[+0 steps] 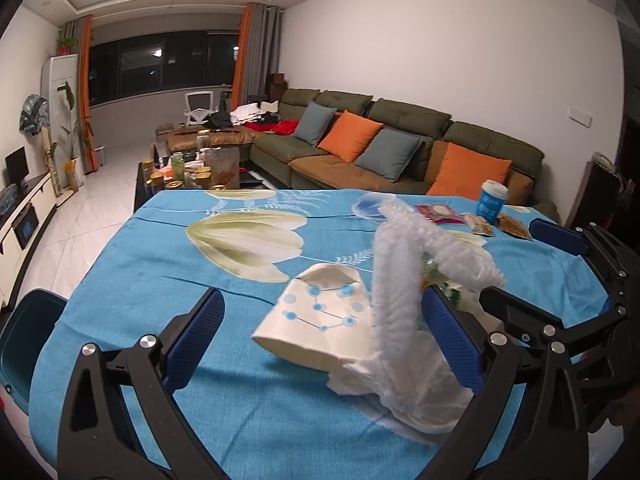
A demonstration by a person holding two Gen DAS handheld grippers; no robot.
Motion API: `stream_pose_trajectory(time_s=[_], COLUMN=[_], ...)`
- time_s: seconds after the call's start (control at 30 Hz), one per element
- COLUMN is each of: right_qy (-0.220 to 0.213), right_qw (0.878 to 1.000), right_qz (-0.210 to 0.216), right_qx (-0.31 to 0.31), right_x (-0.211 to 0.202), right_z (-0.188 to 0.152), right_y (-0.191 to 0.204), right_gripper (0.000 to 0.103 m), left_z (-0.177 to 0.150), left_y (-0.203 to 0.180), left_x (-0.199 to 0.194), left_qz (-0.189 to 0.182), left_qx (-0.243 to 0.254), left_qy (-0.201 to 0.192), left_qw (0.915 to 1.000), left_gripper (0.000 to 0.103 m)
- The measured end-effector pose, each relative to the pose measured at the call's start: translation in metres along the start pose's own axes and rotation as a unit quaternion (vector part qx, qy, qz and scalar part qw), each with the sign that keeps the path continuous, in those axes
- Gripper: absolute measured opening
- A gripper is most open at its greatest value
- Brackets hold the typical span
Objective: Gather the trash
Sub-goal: 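Grasp a white foam net with the left gripper while the right gripper grasps another foam net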
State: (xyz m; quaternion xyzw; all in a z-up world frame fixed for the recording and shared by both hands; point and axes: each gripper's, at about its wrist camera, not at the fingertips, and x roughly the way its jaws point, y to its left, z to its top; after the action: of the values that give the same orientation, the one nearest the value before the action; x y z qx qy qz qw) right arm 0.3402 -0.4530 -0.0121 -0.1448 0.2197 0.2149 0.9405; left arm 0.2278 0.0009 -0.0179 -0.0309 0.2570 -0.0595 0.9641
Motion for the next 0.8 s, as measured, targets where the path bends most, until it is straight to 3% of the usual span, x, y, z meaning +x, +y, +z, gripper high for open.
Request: stream_pose_trajectory(time_s=[0.23, 0.37, 0.47, 0.53, 0.63, 0.8], right_qy=[0.020, 0.030, 0.032, 0.032, 0.029, 0.014], right_qw=[1.000, 0.999, 0.999, 0.999, 0.999, 0.999], right_qz=[0.021, 0.029, 0.034, 0.038, 0.042, 0.050], right_qx=[-0.011, -0.015, -0.016, -0.016, -0.016, -0.003], right_x=[0.013, 0.015, 0.015, 0.014, 0.011, 0.002], right_z=[0.001, 0.002, 0.001, 0.002, 0.002, 0.007], right_y=[0.006, 0.008, 0.009, 0.011, 0.012, 0.007], right_gripper=[0.064, 0.042, 0.026, 0.020, 0.012, 0.009], left_z=[-0.002, -0.002, 0.000, 0.002, 0.003, 0.006], left_y=[-0.002, -0.003, -0.005, -0.006, -0.008, -0.002], left_x=[0.017, 0.023, 0.029, 0.032, 0.031, 0.019], left_qz=[-0.035, -0.057, -0.075, -0.084, -0.093, -0.105], left_qx=[0.000, -0.003, -0.006, -0.004, -0.001, -0.015], left_qy=[0.018, 0.020, 0.024, 0.026, 0.019, 0.002], left_qw=[0.9992, 0.9981, 0.9969, 0.9961, 0.9955, 0.9944], left_gripper=[0.075, 0.063, 0.049, 0.029, 0.013, 0.012])
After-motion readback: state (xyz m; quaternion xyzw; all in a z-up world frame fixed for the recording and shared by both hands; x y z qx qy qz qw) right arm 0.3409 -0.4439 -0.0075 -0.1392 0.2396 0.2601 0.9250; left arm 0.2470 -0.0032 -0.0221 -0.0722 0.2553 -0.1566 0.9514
